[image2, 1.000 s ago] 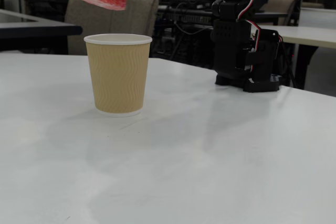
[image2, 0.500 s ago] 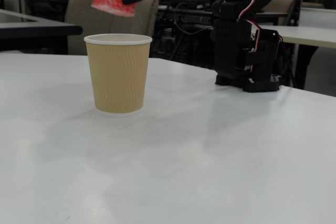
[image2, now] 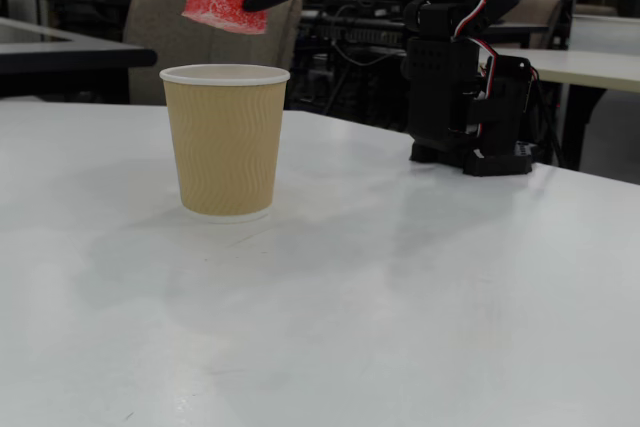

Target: Grasp a red cube and put it in the cup.

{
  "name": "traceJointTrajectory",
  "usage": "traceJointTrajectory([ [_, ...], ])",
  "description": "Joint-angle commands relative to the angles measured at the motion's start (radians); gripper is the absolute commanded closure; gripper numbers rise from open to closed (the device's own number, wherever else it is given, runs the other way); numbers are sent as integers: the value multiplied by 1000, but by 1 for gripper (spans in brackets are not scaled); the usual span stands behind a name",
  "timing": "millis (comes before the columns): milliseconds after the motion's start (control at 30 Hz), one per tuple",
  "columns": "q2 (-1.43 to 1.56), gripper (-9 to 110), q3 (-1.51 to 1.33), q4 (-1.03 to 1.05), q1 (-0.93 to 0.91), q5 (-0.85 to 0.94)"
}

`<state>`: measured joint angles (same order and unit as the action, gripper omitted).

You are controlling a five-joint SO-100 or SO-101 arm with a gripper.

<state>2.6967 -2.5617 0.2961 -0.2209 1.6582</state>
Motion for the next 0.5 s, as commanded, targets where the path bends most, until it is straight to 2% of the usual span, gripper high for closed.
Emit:
traceJointTrajectory([
  [0, 32, 74, 15, 3, -3, -14],
  [467, 40, 74, 57, 67, -58, -15],
])
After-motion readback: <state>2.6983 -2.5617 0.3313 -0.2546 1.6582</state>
